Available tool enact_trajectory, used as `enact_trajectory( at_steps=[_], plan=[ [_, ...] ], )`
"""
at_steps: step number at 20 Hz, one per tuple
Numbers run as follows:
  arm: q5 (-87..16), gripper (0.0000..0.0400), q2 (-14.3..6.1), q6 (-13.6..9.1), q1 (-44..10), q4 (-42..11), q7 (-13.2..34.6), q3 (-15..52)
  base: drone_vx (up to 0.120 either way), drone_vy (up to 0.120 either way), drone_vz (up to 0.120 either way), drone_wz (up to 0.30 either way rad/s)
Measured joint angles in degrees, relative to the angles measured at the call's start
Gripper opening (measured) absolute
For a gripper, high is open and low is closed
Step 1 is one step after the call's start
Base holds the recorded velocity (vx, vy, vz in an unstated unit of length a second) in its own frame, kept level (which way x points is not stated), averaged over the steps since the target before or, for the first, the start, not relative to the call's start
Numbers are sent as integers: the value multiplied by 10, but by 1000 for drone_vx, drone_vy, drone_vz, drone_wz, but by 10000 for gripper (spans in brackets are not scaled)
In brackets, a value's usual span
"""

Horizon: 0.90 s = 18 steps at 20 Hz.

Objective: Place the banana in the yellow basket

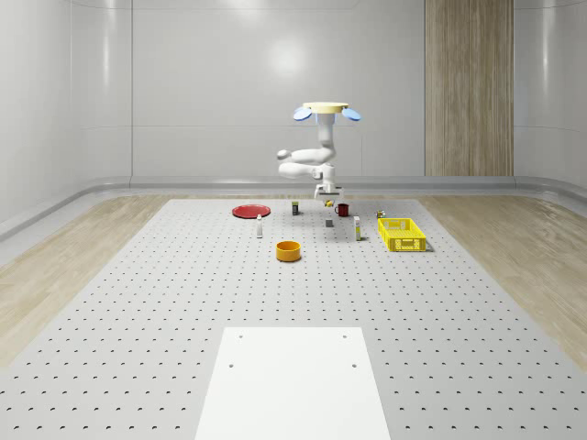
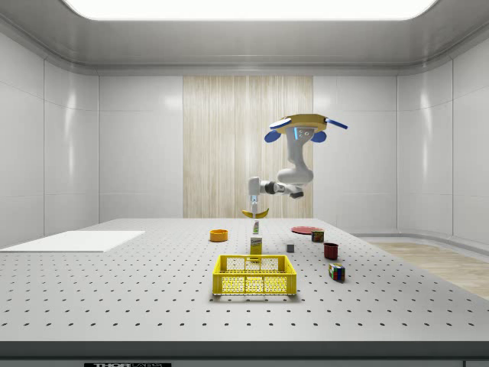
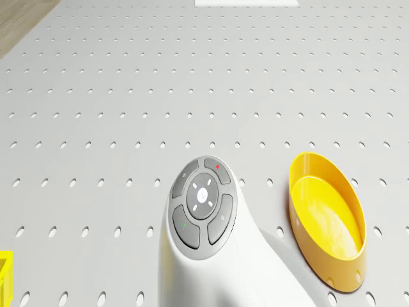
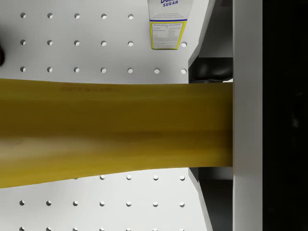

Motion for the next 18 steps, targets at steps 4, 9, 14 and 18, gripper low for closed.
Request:
enact_trajectory(
  at_steps=[4,9,14,18],
  plan=[
    [1,189,-2,1,-1,0,1,0,0,120,50,0],
    [2,189,-3,3,-1,0,1,1,0,120,0,0],
    [3,189,-5,5,-2,0,2,1,0,120,0,0],
    [3,189,-7,6,-3,0,2,2,0,120,0,0]
  ],
)
